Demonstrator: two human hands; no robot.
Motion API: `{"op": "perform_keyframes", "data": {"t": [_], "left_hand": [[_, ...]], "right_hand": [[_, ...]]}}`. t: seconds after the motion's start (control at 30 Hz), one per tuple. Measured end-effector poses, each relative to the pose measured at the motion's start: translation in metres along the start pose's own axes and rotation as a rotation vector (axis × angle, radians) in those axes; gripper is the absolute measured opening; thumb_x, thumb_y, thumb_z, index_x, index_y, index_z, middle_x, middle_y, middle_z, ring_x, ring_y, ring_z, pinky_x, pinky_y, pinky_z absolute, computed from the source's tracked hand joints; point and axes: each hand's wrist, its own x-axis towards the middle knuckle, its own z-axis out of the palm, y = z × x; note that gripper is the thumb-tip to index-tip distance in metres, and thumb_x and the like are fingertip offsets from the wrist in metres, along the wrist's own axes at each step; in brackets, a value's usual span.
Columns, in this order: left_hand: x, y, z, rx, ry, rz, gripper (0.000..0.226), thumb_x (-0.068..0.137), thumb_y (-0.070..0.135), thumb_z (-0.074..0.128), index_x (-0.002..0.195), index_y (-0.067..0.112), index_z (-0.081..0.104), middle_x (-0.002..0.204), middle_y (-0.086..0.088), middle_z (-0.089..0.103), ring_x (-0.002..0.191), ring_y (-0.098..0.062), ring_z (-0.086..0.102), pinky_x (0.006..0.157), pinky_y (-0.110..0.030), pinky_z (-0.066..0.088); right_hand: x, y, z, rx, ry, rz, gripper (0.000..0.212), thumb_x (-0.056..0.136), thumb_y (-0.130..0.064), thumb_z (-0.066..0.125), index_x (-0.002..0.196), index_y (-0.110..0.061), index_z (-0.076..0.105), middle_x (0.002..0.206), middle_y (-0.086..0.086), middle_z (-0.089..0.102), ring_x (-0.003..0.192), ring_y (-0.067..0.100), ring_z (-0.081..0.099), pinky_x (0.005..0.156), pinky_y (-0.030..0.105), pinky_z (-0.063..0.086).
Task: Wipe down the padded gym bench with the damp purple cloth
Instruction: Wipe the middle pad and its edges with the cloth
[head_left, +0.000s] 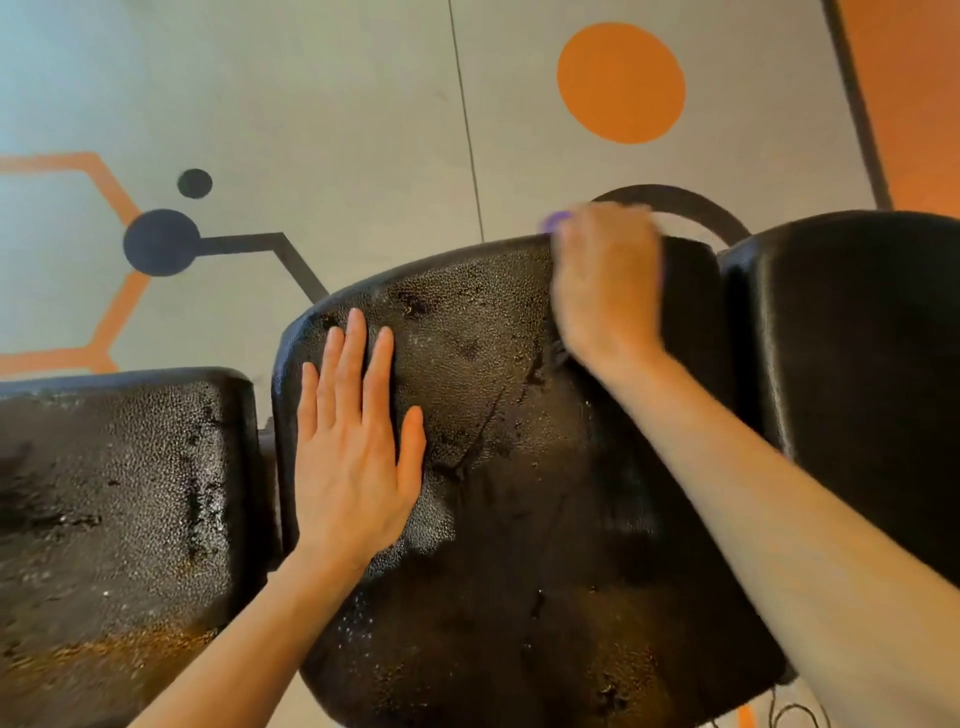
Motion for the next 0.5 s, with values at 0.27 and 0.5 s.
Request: {"op": "perform_keyframes", "data": {"t": [0.27,0.5], "left_hand": [[0.001,-0.003,0.000,0.006,-0.004,0.013,0.065,0.099,0.038,0.033,0.157,0.013,0.017,0.166,-0.009,0.006,0.155,-0.023,0.001,0.126,-0.040,0.001],[0.002,-0.002,0.001,0.016,-0.003,0.005,0.064,0.099,0.038,0.034,0.157,0.013,0.017,0.166,-0.009,0.005,0.155,-0.024,0.002,0.126,-0.038,-0.002]], "right_hand": [[0.004,0.033,-0.011,0.125,-0.097,-0.050,0.047,0.099,-0.032,0.022,0.107,-0.016,0.066,0.105,0.003,0.067,0.100,0.023,0.057,0.093,0.037,0.040],[-0.009,-0.055,0.015,0.110,-0.129,-0.350,0.037,0.102,-0.028,0.031,0.102,-0.014,0.065,0.099,0.001,0.068,0.095,0.022,0.057,0.095,0.033,0.034]]}}
